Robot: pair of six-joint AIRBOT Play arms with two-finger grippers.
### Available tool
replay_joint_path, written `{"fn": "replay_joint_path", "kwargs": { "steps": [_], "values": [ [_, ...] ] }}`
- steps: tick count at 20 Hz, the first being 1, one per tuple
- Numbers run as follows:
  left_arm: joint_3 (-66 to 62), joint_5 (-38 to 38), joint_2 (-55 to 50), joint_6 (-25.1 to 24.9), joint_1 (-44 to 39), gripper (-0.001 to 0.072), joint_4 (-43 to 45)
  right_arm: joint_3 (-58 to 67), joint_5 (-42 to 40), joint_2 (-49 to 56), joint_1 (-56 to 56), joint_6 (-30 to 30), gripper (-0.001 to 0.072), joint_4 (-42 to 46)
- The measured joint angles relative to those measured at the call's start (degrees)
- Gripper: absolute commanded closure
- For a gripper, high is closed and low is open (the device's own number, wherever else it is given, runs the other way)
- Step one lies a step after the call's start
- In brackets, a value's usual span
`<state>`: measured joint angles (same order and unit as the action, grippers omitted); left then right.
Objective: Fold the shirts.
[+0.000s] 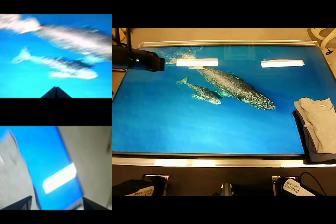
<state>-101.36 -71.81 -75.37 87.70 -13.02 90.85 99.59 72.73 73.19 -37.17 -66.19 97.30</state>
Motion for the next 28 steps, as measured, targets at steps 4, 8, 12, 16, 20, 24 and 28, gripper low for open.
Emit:
{"fn": "replay_joint_path", "kwargs": {
  "steps": [4,8,12,16,20,24,28],
  "values": [
    [0.13,-6.27,-5.84,8.13,-1.51,0.0041,12.92,3.65,1.14,3.72,18.86,5.38,0.0023,-0.79],
    [4.92,-11.26,-7.78,12.00,-2.51,0.0042,10.40,4.63,11.91,11.65,31.17,2.16,0.0021,-4.70],
    [9.05,-11.23,-7.15,15.58,-3.43,0.0041,9.90,4.94,20.11,16.13,35.85,1.09,0.0023,-8.50],
    [10.23,-11.10,-7.02,16.72,-3.67,0.0041,11.76,4.98,22.93,17.44,37.27,0.52,0.0023,-9.79],
    [10.58,-11.13,-7.04,17.16,-3.72,0.0041,12.48,4.98,23.87,17.77,37.64,0.02,0.0023,-9.99],
    [10.64,-11.10,-7.04,17.29,-3.72,0.0040,12.70,4.98,24.26,17.90,37.64,-0.26,0.0023,-10.03],
    [10.64,-11.10,-7.04,17.31,-3.72,0.0040,12.79,4.98,24.33,17.90,37.70,-0.24,0.0023,-10.08]
  ]
}}
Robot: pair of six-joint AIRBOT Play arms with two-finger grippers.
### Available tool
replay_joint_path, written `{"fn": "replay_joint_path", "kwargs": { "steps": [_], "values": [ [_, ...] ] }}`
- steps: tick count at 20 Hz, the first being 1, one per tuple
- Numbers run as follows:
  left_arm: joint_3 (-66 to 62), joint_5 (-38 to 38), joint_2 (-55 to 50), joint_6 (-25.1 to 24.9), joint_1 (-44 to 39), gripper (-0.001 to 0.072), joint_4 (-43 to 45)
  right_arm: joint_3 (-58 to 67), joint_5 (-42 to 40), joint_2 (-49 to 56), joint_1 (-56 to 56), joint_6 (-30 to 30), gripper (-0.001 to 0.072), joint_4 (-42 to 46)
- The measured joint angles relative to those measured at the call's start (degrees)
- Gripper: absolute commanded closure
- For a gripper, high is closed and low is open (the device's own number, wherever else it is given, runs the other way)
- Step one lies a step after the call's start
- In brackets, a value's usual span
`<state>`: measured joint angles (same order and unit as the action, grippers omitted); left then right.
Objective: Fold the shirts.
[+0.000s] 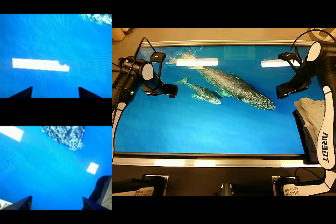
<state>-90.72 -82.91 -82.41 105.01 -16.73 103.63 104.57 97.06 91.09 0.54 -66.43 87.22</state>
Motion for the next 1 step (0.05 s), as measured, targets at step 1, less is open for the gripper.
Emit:
{"fn": "replay_joint_path", "kwargs": {
  "steps": [1],
  "values": [
    [0.00,0.00,0.00,0.00,0.00,0.0040,0.02,0.00,0.00,0.00,0.00,0.00,0.0023,0.00]
  ]
}}
